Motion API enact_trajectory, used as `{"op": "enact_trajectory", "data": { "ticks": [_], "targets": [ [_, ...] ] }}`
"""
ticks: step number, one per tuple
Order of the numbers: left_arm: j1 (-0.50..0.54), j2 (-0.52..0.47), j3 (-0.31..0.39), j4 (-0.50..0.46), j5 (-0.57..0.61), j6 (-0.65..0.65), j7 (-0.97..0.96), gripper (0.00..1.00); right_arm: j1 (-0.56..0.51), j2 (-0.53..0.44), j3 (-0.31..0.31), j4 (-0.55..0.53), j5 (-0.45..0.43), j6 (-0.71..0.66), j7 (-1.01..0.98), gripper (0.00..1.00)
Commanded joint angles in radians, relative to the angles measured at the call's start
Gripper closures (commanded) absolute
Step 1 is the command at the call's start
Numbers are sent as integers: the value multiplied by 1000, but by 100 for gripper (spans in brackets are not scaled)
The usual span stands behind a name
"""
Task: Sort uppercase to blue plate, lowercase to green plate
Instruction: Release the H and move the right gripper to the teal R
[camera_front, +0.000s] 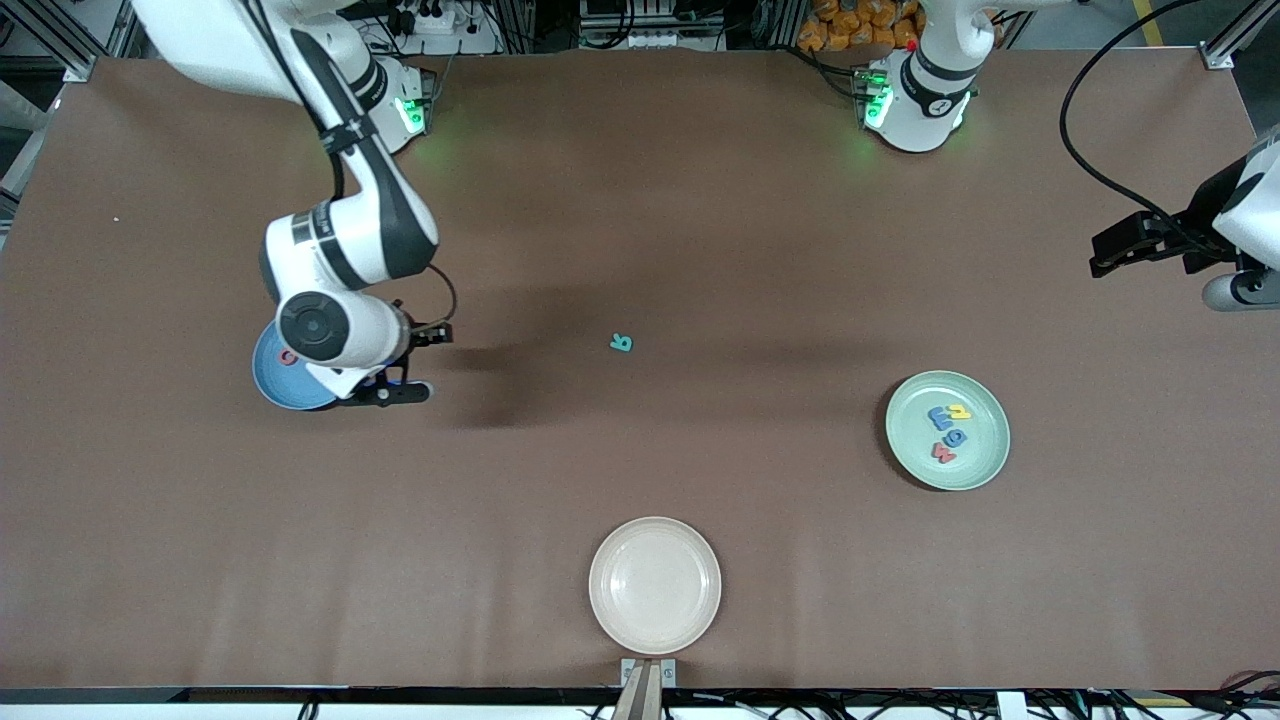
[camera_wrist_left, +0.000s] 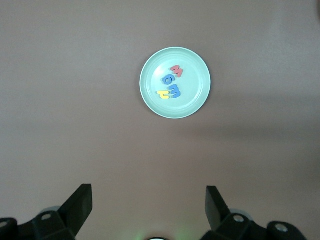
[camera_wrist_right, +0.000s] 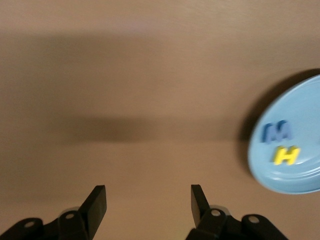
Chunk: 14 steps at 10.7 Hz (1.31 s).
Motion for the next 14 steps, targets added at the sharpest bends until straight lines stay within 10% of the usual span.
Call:
{"op": "enact_trajectory", "data": {
  "ticks": [1,8,14],
  "targets": [
    [-2,6,0,15,28,-1,23,0,89,-3,-4,29,37,67,189,23],
    [-2,6,-1,11,23,0,22,0,330,188,-4,34,23,590,551,23],
    [1,4,-1,12,22,2,22,0,396,276,-4,77,14,609,647,24]
  ]
}}
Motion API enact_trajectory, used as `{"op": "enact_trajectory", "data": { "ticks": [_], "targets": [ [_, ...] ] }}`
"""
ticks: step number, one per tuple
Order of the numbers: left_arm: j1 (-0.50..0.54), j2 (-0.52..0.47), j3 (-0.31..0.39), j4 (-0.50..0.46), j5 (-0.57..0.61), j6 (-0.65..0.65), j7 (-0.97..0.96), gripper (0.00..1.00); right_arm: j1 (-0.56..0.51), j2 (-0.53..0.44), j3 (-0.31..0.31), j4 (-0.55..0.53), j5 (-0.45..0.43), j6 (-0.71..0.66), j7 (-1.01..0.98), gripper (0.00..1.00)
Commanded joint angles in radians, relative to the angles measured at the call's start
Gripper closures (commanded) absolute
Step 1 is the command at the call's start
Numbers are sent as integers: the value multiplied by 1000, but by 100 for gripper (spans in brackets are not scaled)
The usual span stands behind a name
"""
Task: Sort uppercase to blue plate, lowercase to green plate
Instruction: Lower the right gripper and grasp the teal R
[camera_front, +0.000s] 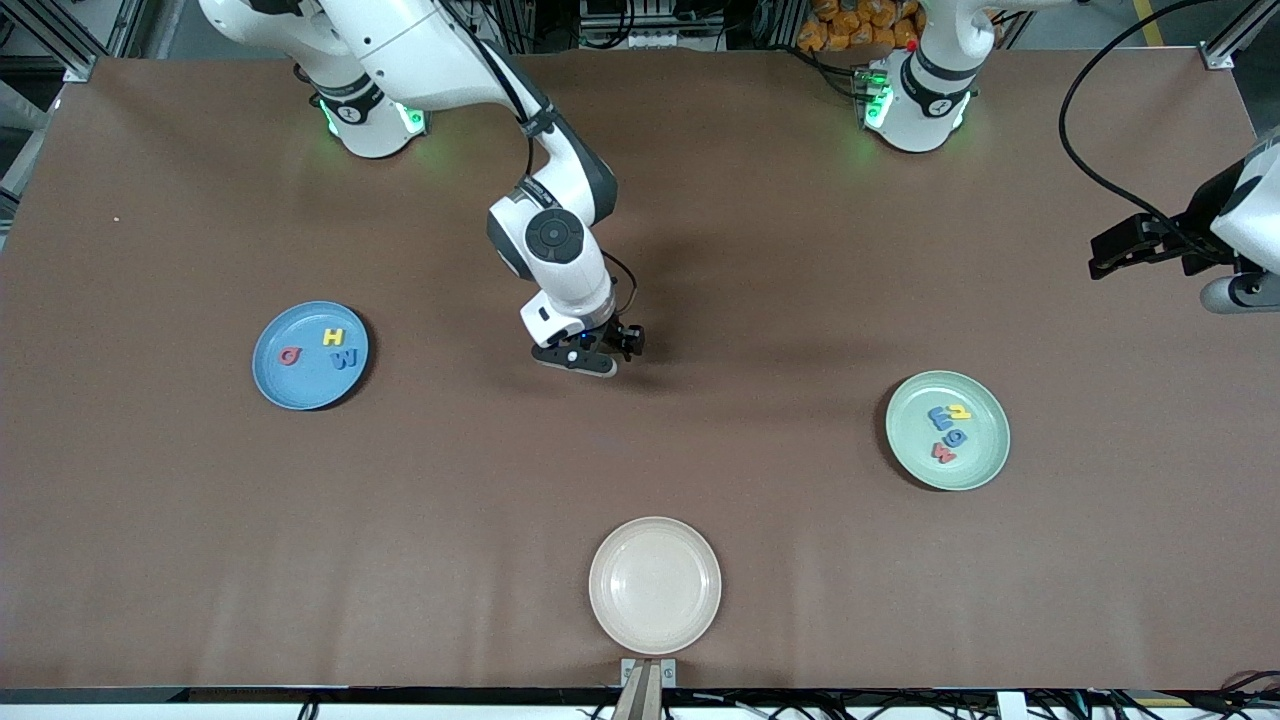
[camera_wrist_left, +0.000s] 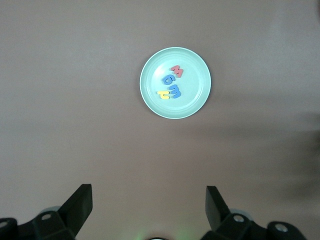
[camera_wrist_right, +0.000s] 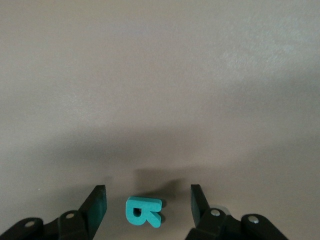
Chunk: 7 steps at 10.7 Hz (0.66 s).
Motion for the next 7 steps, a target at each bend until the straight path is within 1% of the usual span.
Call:
{"op": "enact_trajectory", "data": {
  "ticks": [1,2,3,7],
  "targets": [
    [2,1,-1,12,21,0,22,0,26,29,-7,26,-7,-6,27,24],
    [2,2,-1,12,21,3,22,0,28,36,-7,26,-8,-5,30,24],
    [0,2,-1,11,21,4,22,0,35,40,-7,26,-8,-5,30,27],
    [2,2,-1,9,23,6,22,0,46,61,-7,26,-5,23,30,28]
  ]
}}
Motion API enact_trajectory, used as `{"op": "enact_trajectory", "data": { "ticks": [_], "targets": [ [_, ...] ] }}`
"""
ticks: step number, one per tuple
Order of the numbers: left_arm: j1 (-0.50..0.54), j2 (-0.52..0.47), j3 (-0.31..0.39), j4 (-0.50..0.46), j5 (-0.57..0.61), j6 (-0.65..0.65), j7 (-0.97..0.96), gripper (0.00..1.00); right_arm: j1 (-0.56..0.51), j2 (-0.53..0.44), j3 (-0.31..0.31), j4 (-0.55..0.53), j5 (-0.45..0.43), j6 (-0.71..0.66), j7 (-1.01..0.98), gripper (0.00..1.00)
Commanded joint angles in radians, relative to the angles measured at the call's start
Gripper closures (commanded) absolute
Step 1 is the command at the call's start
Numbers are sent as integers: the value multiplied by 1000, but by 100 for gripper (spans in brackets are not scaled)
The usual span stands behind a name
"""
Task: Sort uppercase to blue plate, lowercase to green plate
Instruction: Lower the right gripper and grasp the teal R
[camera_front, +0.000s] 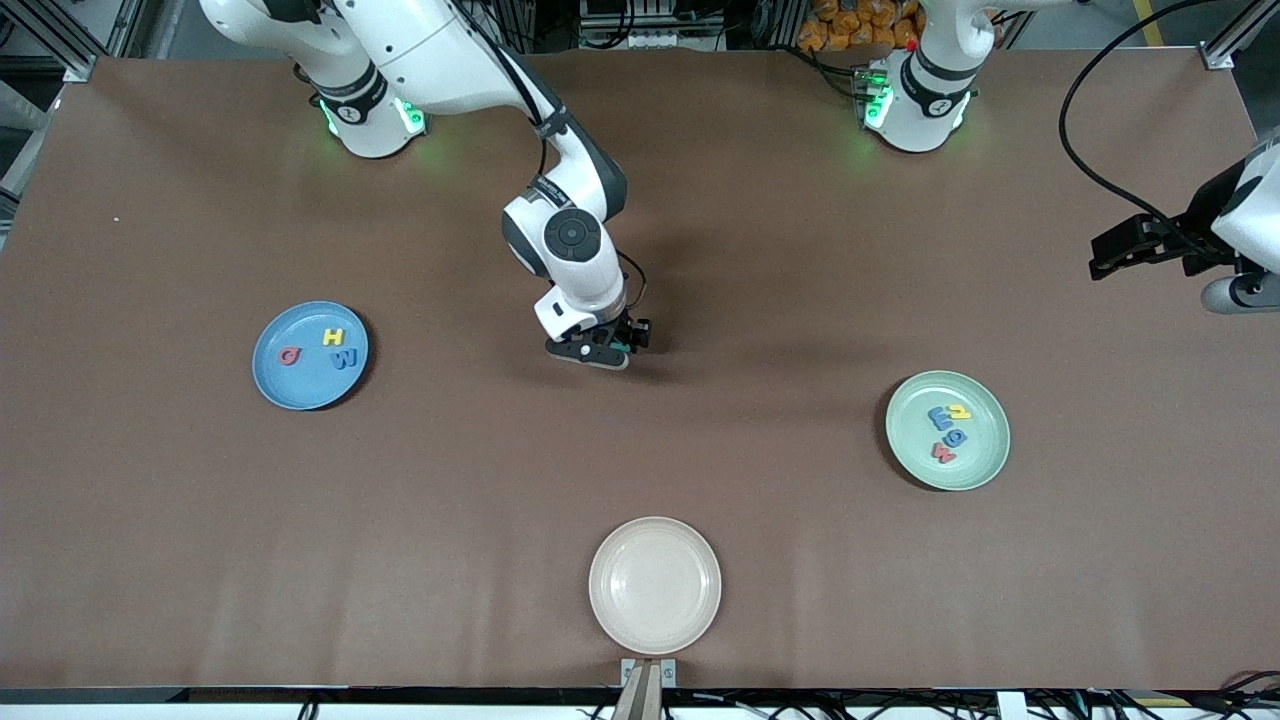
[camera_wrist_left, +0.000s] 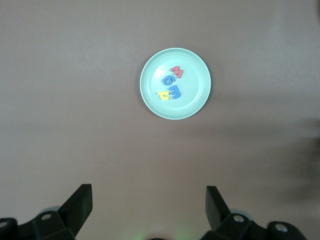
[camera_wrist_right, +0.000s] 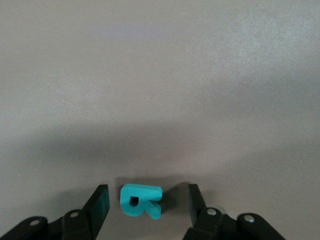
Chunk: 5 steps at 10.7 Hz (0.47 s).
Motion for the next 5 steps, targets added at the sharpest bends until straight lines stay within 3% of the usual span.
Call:
{"op": "enact_trajectory", "data": {
  "ticks": [1,5],
  "targets": [
    [-1,2,-1,11,23,3,22,0,17,26,-7,22,-2,16,25,29],
    [-1,1,-1,9,21,3,22,0,22,40,-7,40,0,18,64,32]
  ]
}}
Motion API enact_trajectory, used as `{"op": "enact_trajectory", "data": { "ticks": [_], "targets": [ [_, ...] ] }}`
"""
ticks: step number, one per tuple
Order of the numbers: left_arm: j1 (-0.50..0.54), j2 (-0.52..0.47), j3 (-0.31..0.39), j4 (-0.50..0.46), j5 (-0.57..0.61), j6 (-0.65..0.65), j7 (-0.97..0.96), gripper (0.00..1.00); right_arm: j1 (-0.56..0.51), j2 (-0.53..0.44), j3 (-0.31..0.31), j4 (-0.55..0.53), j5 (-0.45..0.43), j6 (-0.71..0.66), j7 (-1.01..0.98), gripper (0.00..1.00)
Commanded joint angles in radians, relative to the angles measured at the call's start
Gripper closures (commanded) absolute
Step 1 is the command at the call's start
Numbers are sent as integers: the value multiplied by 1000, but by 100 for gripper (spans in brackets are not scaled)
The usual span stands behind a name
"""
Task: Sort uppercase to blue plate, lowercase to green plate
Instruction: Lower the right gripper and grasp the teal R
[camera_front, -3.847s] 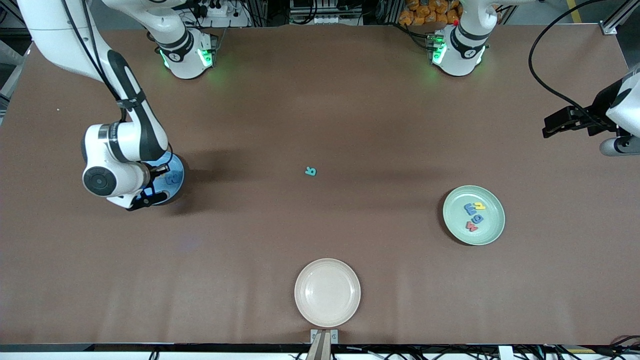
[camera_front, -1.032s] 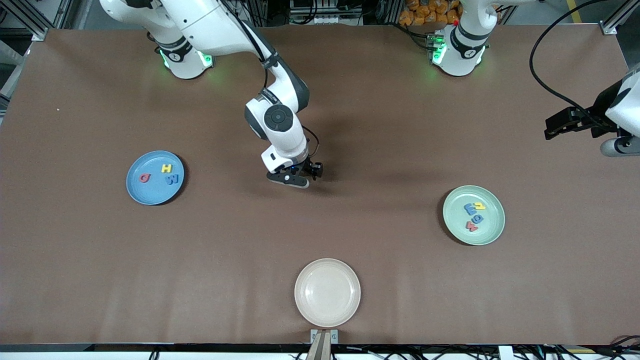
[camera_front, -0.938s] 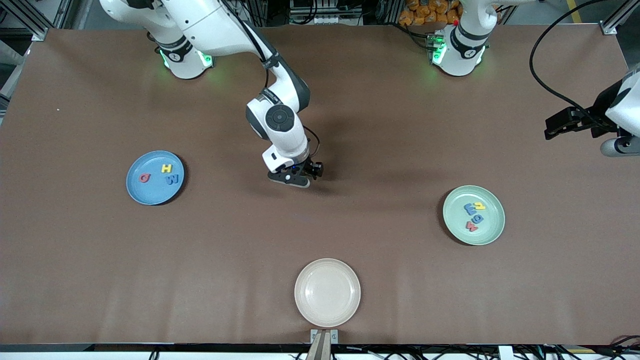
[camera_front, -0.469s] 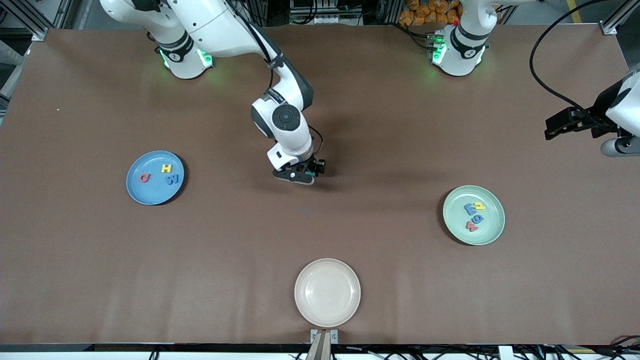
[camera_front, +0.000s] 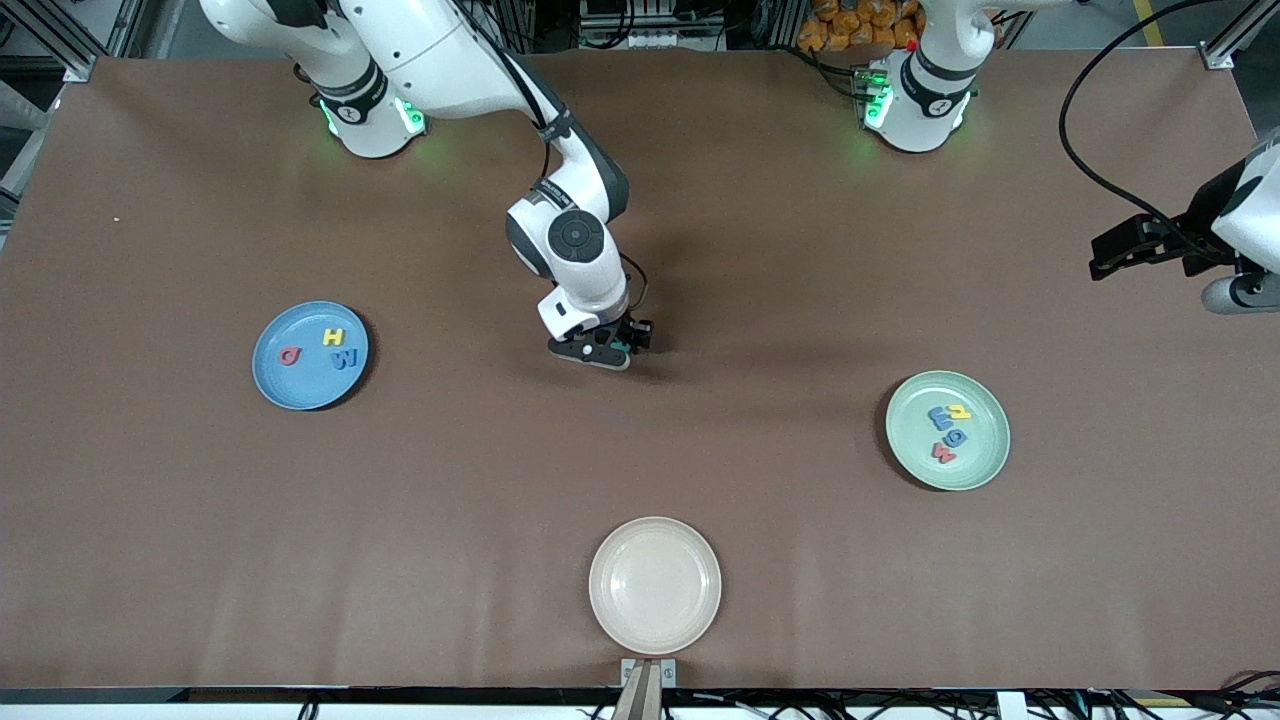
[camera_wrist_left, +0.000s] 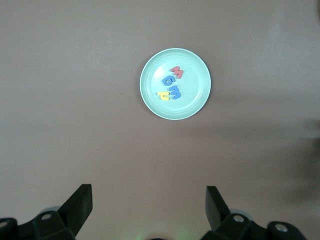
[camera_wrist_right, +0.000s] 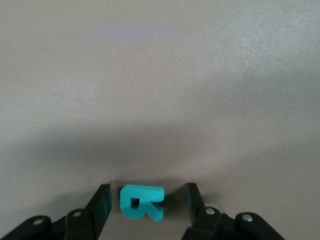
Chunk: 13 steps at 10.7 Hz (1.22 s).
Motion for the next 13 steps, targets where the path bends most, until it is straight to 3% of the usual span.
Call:
{"op": "enact_trajectory", "data": {
  "ticks": [1,10,13],
  "targets": [
    [-1,-1,-1,9,21,2,22,0,14,29,-7,41,7,-3,29,34],
    [-5,-5,-1,17,-2,2,9,0,16,29,-7,66,-5,-110,36,40],
    [-3,-5,-2,17,-3,2,9,0,16,29,-7,66,-6,-110,36,60]
  ]
}}
